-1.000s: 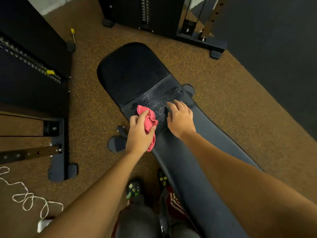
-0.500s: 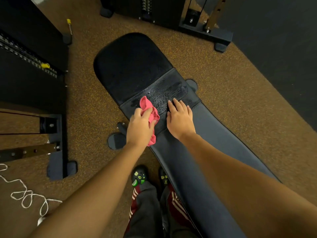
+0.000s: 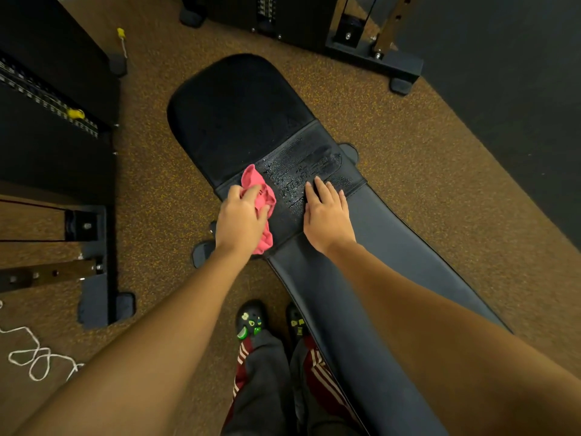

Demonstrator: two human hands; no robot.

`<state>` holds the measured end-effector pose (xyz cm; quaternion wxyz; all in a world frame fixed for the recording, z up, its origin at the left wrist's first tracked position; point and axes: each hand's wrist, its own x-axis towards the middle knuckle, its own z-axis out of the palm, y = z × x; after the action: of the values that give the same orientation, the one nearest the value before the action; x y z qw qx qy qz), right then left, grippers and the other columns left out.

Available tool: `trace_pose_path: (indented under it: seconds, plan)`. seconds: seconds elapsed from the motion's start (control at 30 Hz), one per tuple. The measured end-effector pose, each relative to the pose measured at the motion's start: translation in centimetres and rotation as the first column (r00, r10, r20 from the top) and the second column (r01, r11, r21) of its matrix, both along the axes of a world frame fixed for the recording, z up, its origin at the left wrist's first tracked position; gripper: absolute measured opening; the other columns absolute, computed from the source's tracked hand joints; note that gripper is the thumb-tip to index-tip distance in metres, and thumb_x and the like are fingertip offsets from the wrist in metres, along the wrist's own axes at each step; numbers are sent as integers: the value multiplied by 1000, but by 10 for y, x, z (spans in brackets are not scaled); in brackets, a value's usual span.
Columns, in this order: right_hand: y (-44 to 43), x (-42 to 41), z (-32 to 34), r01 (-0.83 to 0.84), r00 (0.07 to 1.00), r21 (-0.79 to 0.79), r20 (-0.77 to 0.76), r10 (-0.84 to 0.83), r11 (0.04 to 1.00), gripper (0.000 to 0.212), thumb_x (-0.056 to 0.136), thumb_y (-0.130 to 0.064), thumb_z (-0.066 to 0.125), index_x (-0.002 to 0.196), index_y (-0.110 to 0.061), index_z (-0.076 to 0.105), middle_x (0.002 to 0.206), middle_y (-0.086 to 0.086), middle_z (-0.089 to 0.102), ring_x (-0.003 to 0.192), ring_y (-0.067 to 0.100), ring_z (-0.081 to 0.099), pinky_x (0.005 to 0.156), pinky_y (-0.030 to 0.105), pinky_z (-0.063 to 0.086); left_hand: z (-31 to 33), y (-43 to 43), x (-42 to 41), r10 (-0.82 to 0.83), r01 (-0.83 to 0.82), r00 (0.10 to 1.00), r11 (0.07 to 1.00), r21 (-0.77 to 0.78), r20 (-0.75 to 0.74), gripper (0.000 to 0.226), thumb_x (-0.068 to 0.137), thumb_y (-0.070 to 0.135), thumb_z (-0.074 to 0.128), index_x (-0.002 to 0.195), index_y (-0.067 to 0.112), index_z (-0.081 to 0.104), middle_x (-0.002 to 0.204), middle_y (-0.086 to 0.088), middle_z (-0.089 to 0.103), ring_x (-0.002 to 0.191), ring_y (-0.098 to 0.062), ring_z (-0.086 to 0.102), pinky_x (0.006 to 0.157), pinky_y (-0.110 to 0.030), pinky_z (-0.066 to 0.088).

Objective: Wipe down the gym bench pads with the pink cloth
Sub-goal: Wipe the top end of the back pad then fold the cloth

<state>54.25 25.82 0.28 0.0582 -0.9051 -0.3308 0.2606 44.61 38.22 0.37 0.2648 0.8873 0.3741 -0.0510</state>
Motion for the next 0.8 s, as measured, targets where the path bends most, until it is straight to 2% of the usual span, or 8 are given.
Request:
trace_pose_path:
  seconds: [0.17,0.37,0.5,0.63,0.8]
  plan:
    - [-4,-1,-3,-18,1000,6,5,18,1000,53,100,-16,29,151,-11,12,159,8,6,146,29,2,118,41,-2,2,-22,-13,-34,34,999,999,-34,1,44,91,25,56,133,15,49,115,-13,49,105,-32,53,88,-39,44]
    - [-7,-1,-6,-37,999,25,35,36,999,52,101,-17,29,150,-11,13,158,9,8,146,29,4,118,41,-2,5,-6,-11,-170,170,984,985,-9,-44,44,92,24,54,134,16,48,120,-12,48,106,-31,54,91,-39,45]
    - [-8,1,-9,-58,997,56,44,55,997,51,101,-17,31,149,-9,17,158,10,12,145,31,8,118,42,-1,3,21,2,-83,84,996,996,31,-40,42,91,24,54,132,15,50,115,-15,48,104,-34,54,90,-41,44]
    - [-12,3,-11,-75,996,75,58,70,994,51,100,-15,33,148,-8,20,157,12,16,144,33,12,118,42,0,5,6,0,-62,62,997,998,18,-37,42,90,22,56,132,13,50,115,-15,49,105,-34,52,92,-41,43]
    - [-12,2,-13,-75,995,100,68,68,992,51,99,-15,36,147,-6,23,155,14,19,143,35,15,118,42,2,7,-6,-14,-225,224,973,974,-12,-49,45,91,24,56,134,15,49,117,-12,49,105,-31,53,90,-38,44]
